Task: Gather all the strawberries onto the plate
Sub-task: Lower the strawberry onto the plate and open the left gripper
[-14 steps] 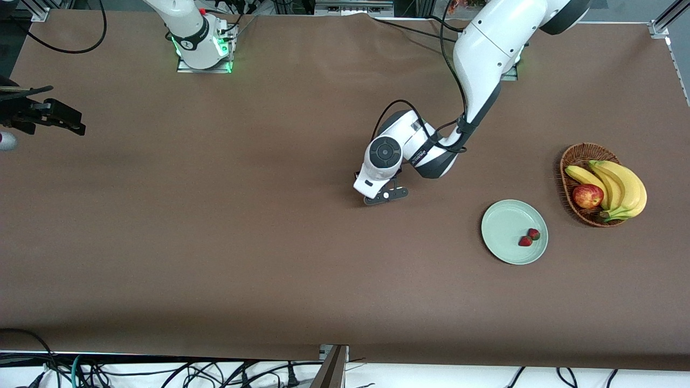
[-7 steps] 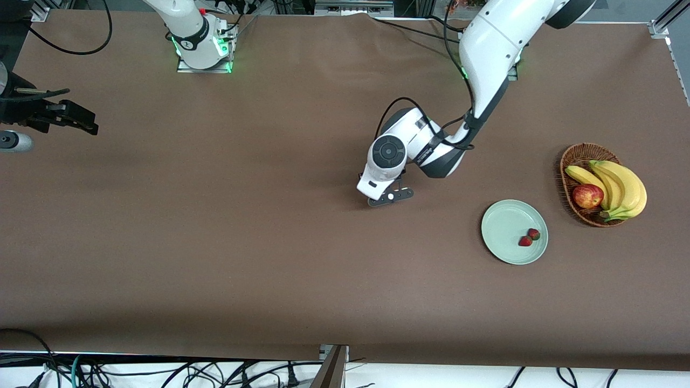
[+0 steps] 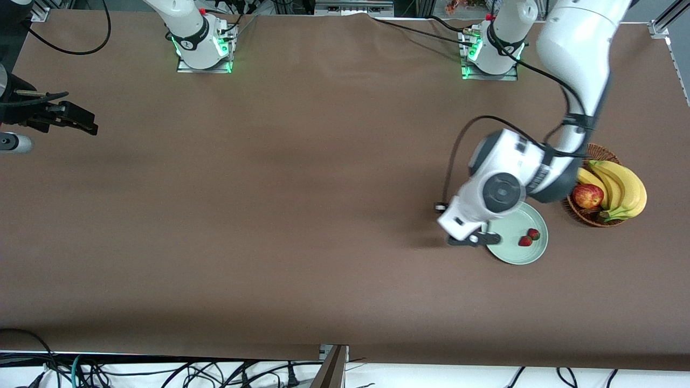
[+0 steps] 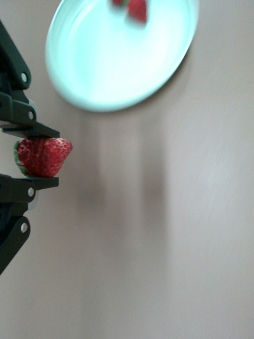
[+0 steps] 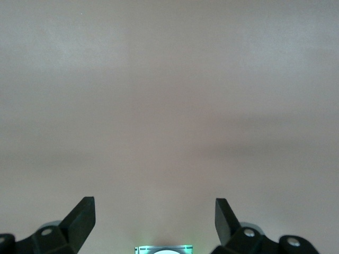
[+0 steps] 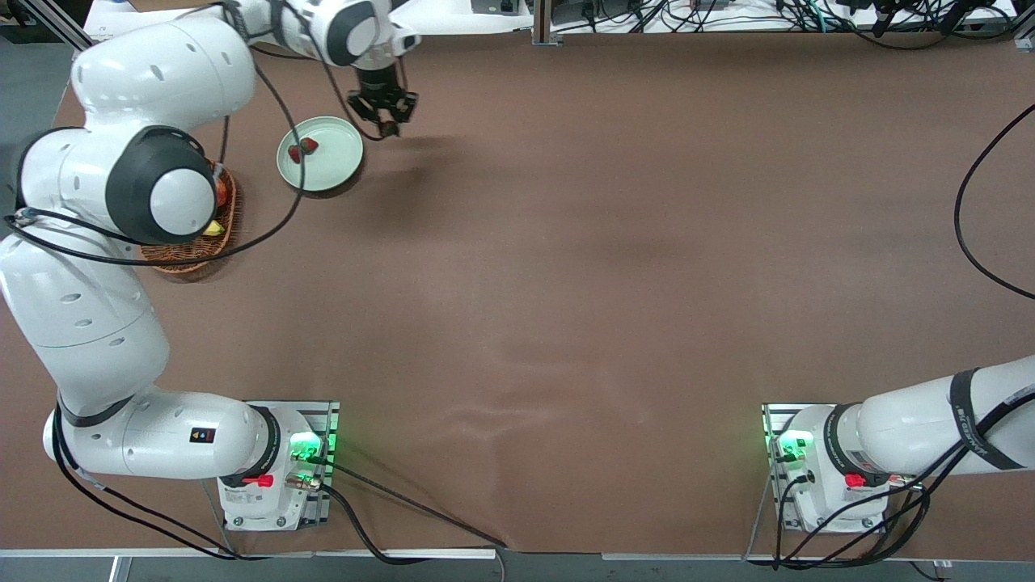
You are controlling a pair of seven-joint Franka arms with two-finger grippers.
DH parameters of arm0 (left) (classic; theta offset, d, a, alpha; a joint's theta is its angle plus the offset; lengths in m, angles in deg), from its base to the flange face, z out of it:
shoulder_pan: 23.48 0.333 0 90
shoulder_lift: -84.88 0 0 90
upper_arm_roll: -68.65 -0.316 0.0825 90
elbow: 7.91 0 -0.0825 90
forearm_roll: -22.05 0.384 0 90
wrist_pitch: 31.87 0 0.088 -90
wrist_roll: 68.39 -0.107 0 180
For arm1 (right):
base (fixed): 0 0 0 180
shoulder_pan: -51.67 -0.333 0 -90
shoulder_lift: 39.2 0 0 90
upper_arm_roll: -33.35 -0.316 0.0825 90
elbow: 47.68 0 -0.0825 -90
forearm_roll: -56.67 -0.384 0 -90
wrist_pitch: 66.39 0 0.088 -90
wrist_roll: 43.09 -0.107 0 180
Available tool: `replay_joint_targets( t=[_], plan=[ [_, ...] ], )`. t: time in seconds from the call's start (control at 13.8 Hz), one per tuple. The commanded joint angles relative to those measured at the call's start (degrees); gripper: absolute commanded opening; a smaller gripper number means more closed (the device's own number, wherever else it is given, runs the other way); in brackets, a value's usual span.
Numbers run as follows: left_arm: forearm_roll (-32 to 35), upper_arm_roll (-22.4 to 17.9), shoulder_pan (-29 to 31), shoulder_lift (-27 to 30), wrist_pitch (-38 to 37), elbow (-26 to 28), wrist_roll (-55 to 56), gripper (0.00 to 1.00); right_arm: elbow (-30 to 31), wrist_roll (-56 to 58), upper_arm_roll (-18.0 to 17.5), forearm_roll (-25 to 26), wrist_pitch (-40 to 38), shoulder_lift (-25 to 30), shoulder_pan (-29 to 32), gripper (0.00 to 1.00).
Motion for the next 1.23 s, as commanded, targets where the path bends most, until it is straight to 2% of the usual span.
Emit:
replay_joint_targets(
  t=[0.0, 0.29, 0.51, 0.58, 0.65, 0.73, 0.87, 1.02, 1.16],
  plan=[
    [6.29, 0.56, 3.40, -1.97, -0.43, 0.07, -8.94, 0.00, 0.43, -0.73, -0.45, -1.05, -0.48, 0.54, 0.78, 1.00],
    [12.62, 0.47, 6.75, -5.23, 1.60, 0.86, -15.47, 0.00, 0.43, -0.82, -0.45, -1.05, -0.48, 0.46, 0.69, 1.00],
    [13.25, 0.47, 7.20, -5.59, 1.77, 1.13, -15.47, 0.02, 0.43, -0.82, -0.45, -1.13, -0.48, 0.28, 0.69, 1.00],
    [13.25, 0.47, 7.19, -5.59, 1.77, 1.22, -15.47, 0.18, 0.43, -0.82, -0.45, -1.13, -0.48, 0.28, 0.69, 1.00],
    [12.81, 0.56, 7.28, -5.59, 1.77, 1.22, -15.38, 0.95, 0.43, -0.82, -0.45, -1.22, -0.39, 0.28, 0.60, 1.00],
    [12.64, 0.56, 7.28, -5.41, 1.60, 1.13, -15.47, 1.00, 0.43, -0.82, -0.45, -1.48, -0.39, 0.28, 0.60, 1.00],
    [12.28, 1.17, 6.76, -4.27, 1.16, 0.43, -15.21, 1.00, 0.43, -0.91, -0.45, -2.80, -0.48, 0.28, 0.69, 1.00],
    [11.23, 3.35, 6.58, 0.10, 0.11, 0.16, -14.68, 1.00, 0.43, -0.82, -0.37, -2.80, -0.48, 0.28, 0.69, 1.00],
    [8.78, 4.42, 6.58, 5.72, -5.32, -1.06, -14.59, 1.00, 0.43, -0.91, -0.37, -2.80, -0.48, 0.28, 0.78, 1.00]
  ],
)
